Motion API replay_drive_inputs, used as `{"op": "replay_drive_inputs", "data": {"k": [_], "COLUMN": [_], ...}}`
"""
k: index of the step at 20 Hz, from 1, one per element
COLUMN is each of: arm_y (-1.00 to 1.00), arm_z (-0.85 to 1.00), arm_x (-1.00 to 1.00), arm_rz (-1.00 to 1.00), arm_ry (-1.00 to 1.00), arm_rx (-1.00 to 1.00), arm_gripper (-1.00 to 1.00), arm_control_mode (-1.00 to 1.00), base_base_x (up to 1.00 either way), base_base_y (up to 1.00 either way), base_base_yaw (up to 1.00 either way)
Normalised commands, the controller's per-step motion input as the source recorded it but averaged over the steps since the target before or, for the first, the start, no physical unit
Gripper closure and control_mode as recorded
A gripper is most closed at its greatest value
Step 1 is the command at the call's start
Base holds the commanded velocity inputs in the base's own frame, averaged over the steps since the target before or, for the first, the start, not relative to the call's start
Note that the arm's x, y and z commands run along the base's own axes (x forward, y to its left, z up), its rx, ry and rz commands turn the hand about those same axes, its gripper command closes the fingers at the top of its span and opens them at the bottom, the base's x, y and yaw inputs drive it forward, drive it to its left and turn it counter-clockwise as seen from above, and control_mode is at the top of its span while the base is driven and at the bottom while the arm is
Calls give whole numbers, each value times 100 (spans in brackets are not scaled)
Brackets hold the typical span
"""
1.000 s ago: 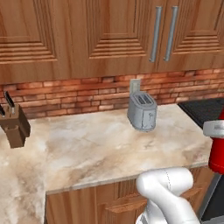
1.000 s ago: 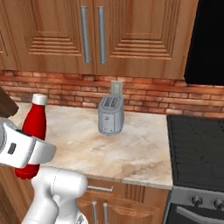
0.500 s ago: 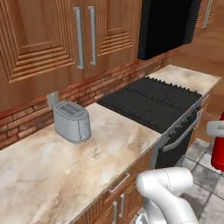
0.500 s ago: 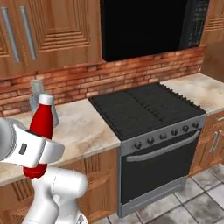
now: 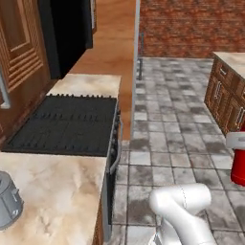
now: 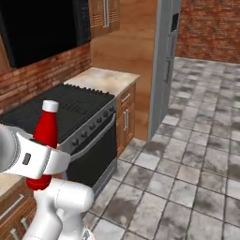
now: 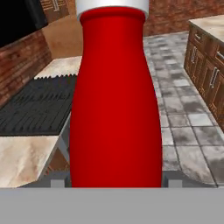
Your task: Move the drinks to the dining counter.
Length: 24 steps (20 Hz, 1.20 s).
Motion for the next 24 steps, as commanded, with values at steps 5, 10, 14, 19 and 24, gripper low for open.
{"op": "replay_drive_inputs", "data": {"k": [5, 10, 14, 19, 24], "arm_y": [0, 0, 0, 0, 0], "arm_z": [0, 0, 0, 0, 0], "arm_x": [0, 0, 0, 0, 0], "arm_rz": [0, 0, 0, 0, 0], "arm_ry": [0, 0, 0, 0, 0], "arm_rx": [0, 0, 0, 0, 0], "arm_gripper": [100, 100, 100, 100, 100], "arm_control_mode": [100, 100, 100, 100, 100], "base_base_x": [17, 81, 100, 100, 100], "base_base_y": [-42, -100, -100, -100, -100], "base_base_yaw": [-80, -16, 0, 0, 0]}}
